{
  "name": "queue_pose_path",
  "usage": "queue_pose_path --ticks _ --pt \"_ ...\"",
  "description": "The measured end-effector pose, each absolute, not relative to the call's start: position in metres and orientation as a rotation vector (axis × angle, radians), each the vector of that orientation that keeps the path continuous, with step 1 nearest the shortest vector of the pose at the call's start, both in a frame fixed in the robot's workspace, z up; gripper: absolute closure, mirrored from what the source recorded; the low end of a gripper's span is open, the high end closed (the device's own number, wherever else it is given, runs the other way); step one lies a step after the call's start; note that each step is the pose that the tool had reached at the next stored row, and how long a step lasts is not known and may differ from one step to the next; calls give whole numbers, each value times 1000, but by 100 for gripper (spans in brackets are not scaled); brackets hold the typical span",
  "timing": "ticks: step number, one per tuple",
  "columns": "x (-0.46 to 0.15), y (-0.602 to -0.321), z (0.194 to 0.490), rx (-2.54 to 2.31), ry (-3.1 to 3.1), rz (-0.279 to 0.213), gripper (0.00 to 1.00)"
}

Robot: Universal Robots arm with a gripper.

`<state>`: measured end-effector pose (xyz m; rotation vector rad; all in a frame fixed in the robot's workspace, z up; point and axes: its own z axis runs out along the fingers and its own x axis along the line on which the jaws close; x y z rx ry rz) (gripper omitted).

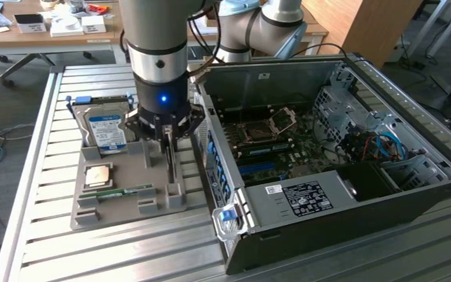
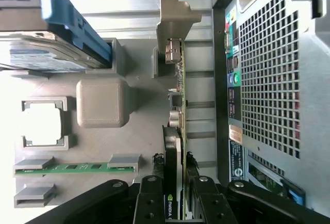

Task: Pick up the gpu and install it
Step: 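Pick up the gpu and move the gpu toward the slot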

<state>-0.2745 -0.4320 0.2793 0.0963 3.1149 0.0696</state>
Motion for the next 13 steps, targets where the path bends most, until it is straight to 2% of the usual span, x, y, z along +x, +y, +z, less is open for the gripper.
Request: queue_pose_path --ticks 13 --pt "-274 -432 339 96 3115 70 73"
